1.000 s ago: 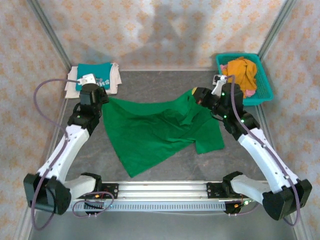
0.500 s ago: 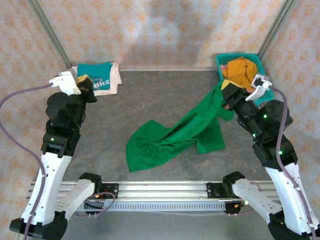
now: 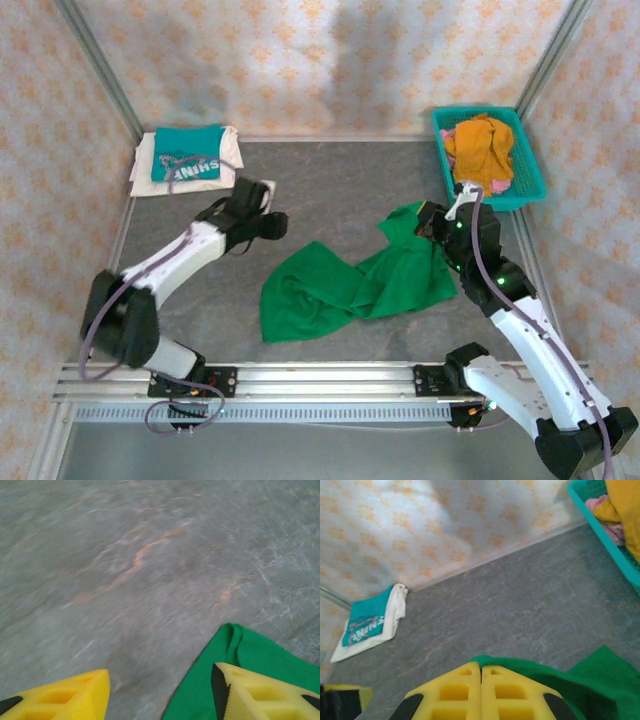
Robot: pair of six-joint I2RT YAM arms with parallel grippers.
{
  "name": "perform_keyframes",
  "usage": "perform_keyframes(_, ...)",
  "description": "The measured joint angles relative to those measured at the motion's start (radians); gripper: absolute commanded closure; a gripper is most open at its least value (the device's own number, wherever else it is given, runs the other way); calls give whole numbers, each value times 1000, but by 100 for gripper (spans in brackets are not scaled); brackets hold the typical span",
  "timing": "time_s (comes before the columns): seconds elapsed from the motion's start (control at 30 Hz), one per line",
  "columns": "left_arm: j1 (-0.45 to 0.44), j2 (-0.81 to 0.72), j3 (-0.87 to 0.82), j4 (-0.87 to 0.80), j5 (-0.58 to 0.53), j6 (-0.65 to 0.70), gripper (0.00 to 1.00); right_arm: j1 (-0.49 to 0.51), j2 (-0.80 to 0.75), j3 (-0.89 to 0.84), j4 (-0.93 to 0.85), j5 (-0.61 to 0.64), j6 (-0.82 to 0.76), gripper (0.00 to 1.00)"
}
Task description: Fold and stack the t-shirts
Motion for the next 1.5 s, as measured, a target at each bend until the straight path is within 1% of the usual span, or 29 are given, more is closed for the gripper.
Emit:
perform_keyframes(0.13,-78,215,177,-8,11,51,38,-8,0,-25,8,34,11,100)
perform_keyframes(0.3,-153,400,253,-27,22,75,38,-10,24,-26,49,65,11,100)
perform_keyframes(0.43,-171,481,256,-46,24,73,39,-10,67,-26,70,67,11,100)
perform_keyframes(0.53,-171,484,258,-41,25,68,43,-10,93,-26,82,68,10,100)
perform_keyframes(0.57,-171,486,258,-41,21,67,47,-10,100,-26,86,68,10,100)
perform_keyframes(0.63,-170,489,263,-42,14,68,63,-11,107,-26,97,68,10,100)
perform_keyframes(0.7,-169,494,267,-40,-3,66,73,-11,115,-25,105,67,10,100)
perform_keyframes(0.73,-166,495,269,-39,-2,64,81,-13,120,-25,109,67,10,100)
perform_keyframes(0.8,-166,497,270,-29,-3,64,95,-15,129,-25,113,66,10,100)
perform_keyframes(0.83,-166,497,270,-25,-6,62,100,-18,133,-25,114,66,10,100)
perform_keyframes(0.93,-167,491,263,-10,-28,52,100,-24,137,-24,114,66,10,100)
perform_keyframes(1.0,-166,464,230,6,-52,45,100,-29,137,-15,111,66,7,100)
perform_keyframes(1.1,-154,365,154,16,-85,31,100,-39,135,18,98,67,-4,100)
perform_keyframes(1.17,-132,257,113,19,-115,14,100,-44,124,47,85,67,-16,100)
perform_keyframes(1.33,-82,-9,72,49,-200,5,100,-46,54,115,55,66,-55,100)
perform_keyframes(1.5,-69,-229,58,58,-264,9,100,-46,-44,179,27,44,-99,100)
